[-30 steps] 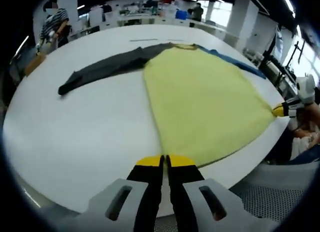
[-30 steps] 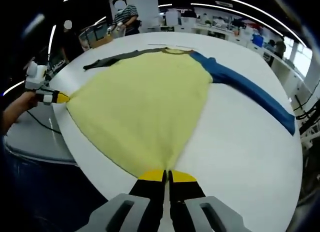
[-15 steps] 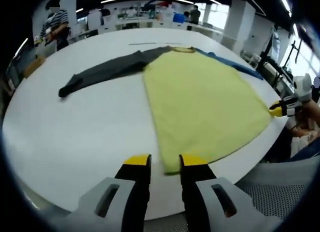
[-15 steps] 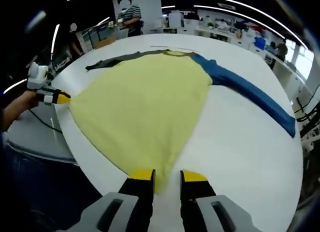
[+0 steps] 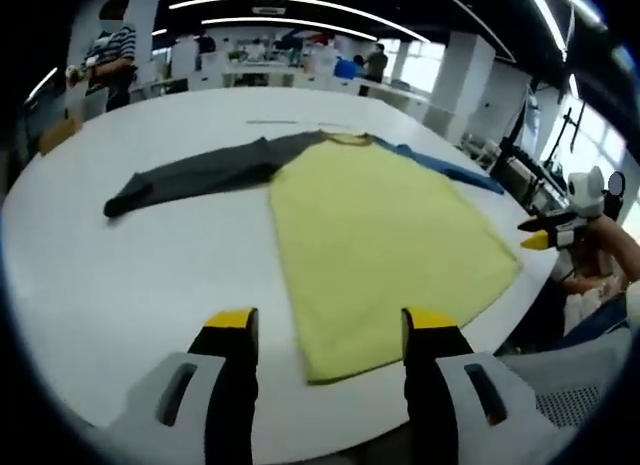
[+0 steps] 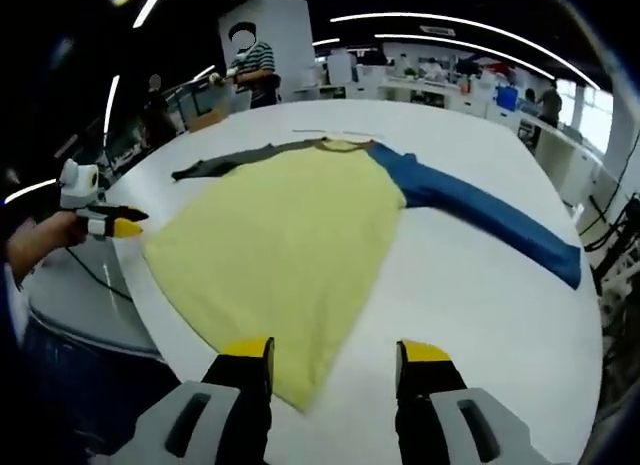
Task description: Fold the garment on the visible template until the final outline fits inside the template.
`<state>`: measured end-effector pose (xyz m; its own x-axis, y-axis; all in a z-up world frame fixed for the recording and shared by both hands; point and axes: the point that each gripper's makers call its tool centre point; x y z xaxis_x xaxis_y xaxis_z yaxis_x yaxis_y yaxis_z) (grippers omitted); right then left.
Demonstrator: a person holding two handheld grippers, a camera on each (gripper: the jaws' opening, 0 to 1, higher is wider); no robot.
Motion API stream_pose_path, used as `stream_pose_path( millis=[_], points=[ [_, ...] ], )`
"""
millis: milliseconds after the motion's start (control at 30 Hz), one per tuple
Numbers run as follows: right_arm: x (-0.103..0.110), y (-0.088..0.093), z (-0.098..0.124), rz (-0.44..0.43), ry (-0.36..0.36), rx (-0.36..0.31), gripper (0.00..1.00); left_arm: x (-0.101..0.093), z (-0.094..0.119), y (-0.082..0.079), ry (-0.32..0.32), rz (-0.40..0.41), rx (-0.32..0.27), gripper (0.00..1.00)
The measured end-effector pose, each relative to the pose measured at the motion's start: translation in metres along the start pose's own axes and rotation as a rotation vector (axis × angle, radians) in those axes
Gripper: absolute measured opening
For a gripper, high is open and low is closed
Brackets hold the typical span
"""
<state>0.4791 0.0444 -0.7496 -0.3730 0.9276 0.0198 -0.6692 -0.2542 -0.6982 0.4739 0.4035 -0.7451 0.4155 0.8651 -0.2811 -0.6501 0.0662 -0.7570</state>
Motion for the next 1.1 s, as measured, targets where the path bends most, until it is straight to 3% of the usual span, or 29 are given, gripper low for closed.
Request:
stream_pose_path(
  millis=[533,900,1100],
  points=[
    [-0.025,-0.042,-0.016,-0.061,-0.025,-0.12,0.51,-0.013,0.0,-0.018,0.053,-0.064,-0.072,0.78],
    [-0.042,-0.078,-0.044,-0.061,0.004,-0.152,0.37,-0.009,0.002,-0.023,0.047,-0.107,-0.094,0.81],
    [-0.05,-0.092,-0.064,-0.068,0.03,-0.149,0.32,-0.011,0.004,-0.032,0.054,-0.12,-0.142,0.79]
  ],
)
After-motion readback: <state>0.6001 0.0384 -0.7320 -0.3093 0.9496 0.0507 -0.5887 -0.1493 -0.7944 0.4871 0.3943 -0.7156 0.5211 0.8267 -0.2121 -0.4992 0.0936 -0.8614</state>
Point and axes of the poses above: the point that each gripper's makers call its tool centre point, and the gripper's own axes: z roughly backward along the fingers, x roughly to its left, y roughly out of its underside, and after that the axes turned 8 degrees about y, right-handed
